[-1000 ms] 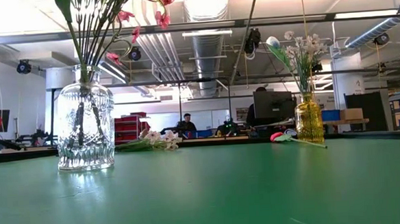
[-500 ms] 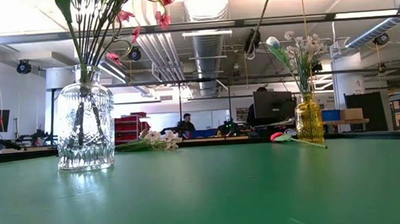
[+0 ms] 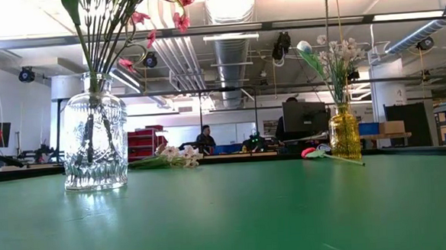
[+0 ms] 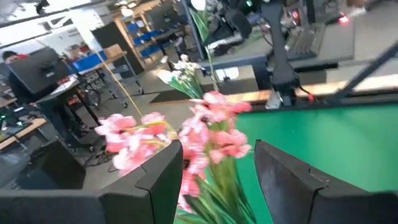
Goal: Sort flowers into vase by color
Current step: Put the white flowers into the yellow vase, then put the red flowers into the transparent vase
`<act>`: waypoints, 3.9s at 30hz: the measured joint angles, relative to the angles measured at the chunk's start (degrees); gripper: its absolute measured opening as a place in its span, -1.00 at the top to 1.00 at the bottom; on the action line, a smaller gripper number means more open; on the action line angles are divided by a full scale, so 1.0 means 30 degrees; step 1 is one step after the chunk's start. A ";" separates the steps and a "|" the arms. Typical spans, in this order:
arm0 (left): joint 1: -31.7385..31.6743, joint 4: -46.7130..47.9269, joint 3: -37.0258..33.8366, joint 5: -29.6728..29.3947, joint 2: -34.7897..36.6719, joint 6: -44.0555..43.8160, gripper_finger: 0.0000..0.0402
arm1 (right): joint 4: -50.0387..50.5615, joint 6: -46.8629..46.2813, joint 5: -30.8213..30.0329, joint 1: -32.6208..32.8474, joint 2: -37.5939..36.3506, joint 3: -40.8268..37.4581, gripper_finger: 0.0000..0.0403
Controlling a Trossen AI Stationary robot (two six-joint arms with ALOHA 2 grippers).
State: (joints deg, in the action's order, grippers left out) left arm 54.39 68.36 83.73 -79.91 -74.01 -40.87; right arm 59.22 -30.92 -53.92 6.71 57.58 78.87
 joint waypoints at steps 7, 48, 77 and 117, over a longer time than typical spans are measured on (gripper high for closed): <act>-0.0005 -0.0105 -0.0416 -0.0683 0.0506 -0.0691 0.10 | 0.1175 0.0617 0.2592 -0.2689 -0.0321 0.0544 0.91; 0.0000 -0.0503 -0.0329 -0.0704 0.0346 -0.0638 0.10 | -0.3264 0.5150 0.7347 -1.1218 -0.0760 -0.1743 0.91; -0.0001 -0.0510 -0.0322 -0.0704 0.0346 -0.0721 0.10 | -0.5877 0.5021 0.6943 -1.1342 -0.0780 -0.4944 0.82; -0.0003 -0.0510 -0.0321 -0.0689 0.0346 -0.1061 0.10 | 0.1320 -0.0946 1.3132 -1.0964 -0.0635 -0.4322 -0.40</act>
State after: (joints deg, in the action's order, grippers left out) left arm 54.38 66.83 82.76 -81.97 -72.97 -44.05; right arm 63.18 -33.76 -14.52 -26.18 55.68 65.91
